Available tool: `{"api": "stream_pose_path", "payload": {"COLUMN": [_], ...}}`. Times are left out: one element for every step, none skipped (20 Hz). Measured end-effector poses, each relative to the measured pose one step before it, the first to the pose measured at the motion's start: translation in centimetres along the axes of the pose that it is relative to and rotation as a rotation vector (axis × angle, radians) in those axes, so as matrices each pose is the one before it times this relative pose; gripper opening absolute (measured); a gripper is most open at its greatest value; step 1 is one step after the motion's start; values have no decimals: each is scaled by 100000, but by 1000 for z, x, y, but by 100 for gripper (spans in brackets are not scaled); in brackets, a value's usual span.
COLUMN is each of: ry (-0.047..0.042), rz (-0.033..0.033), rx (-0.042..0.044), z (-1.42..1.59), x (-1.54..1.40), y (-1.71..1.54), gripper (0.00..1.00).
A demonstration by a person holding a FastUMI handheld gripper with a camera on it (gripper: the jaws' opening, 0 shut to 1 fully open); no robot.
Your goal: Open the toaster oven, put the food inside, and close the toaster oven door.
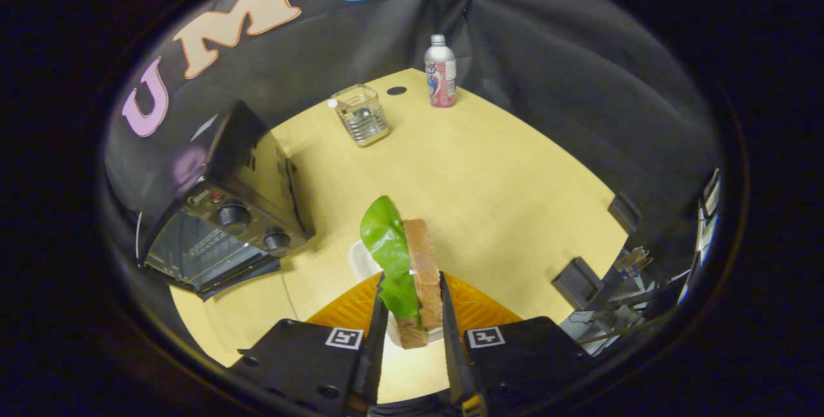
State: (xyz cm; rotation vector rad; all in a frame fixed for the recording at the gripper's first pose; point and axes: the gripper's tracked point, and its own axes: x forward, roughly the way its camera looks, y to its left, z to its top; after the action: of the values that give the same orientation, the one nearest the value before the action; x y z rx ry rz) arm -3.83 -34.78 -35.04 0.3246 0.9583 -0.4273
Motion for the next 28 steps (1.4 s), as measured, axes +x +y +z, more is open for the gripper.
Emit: {"api": "stream_pose_path", "payload": {"ry": [241,492,-232,-554,-734,-1134,-1810,-1564,-1902,-1636,-1406,-1827,-1892,-1974,-1572,-1323,-924,-312,-23,349,529,867,1275,1084,550,157,-214,-14], "rz": [-1517,-216,-793,-1279,-899,-967,-628,-398,-598,-983,-1709,-1703,-1181,-44,528,486,1610,2475,2488,2242,1740,1599,2734,3726,3917,4304,4806,4950], "rx": [-430,491,833,931,494,568,608,-115,-158,-491,-1130,-1883,-1238,-905,-181,1211,1213,1298,1288,963,1220,2310,2905,3411,3910,4075,3578,4197], "z": [-403,-366,-273,-157,-238,-18,163,261,280,332,200,378,342,352,140,25,-226,-401,-631,-629,-803,-844,-1058,-847,-772,-544,-458,-389], "x": [-343,-233,-333,-417,-429,-549,-724,-647,-914,-996,-1104,-1112,-1199,-1162,-1054,-941,-864,-709,-508,-287,-103,127,243,355,490,493,582,564], "y": [-169,111,56,-146,-50,-51,91,156,155,144,65,72,403,647,794,891,1089,1369,1390,1340,1216,1200,1417,1474,1361,1285,1264,1178], "gripper": [40,35,35,35,35,35,35,34,34,34,34,35,35,34,34,34,34,34,34,34,34,34,34,34,34,34,34,34]}}
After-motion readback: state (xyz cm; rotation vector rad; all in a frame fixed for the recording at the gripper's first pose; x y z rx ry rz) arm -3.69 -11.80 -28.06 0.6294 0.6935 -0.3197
